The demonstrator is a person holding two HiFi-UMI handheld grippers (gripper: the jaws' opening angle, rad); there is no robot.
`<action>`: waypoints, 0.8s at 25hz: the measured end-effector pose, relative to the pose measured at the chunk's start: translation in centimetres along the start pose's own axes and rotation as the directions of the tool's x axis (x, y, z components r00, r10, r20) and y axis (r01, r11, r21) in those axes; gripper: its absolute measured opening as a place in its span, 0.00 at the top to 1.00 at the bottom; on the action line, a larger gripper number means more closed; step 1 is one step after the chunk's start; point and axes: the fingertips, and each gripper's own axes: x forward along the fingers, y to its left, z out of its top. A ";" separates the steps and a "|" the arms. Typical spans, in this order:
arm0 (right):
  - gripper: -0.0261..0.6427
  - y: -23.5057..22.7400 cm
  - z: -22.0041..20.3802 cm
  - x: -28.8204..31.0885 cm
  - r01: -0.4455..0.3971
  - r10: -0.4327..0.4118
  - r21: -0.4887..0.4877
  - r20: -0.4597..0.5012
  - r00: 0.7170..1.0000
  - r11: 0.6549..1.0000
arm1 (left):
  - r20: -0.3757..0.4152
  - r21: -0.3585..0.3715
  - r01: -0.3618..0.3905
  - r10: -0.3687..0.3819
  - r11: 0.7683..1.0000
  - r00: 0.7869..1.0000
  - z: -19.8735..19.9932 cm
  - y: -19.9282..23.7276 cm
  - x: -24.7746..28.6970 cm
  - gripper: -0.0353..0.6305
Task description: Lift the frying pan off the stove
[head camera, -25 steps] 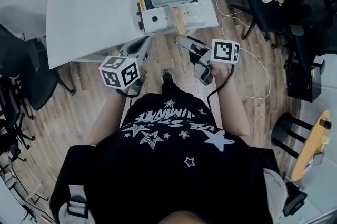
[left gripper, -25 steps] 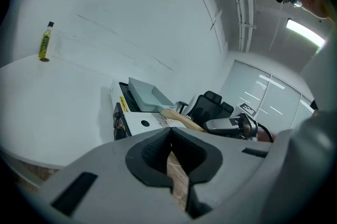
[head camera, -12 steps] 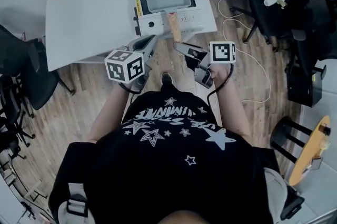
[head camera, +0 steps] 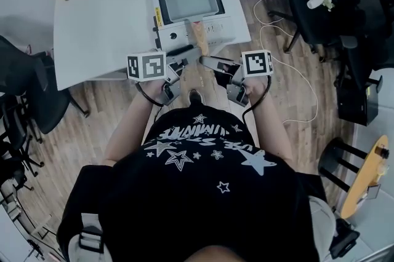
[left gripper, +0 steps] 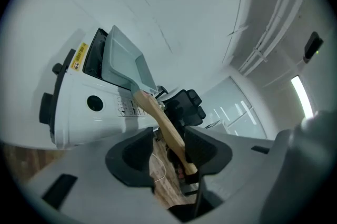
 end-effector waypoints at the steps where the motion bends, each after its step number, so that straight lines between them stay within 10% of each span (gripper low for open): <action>1: 0.79 0.0 0.0 0.0 -0.002 0.002 0.001 -0.002 1.000 1.000 | 0.014 -0.031 0.020 -0.020 0.999 1.000 0.3 -0.2 0.2 0.68; 7: 0.79 0.1 0.0 0.1 -0.017 0.017 0.009 -0.008 1.000 1.000 | 0.062 -0.200 0.091 -0.080 0.975 0.995 1.9 0.0 1.5 0.59; 20: 0.80 0.1 -0.4 0.2 -0.058 0.058 0.030 -0.027 0.998 0.998 | 0.048 -0.305 0.071 -0.060 0.950 0.997 2.7 1.6 3.9 0.59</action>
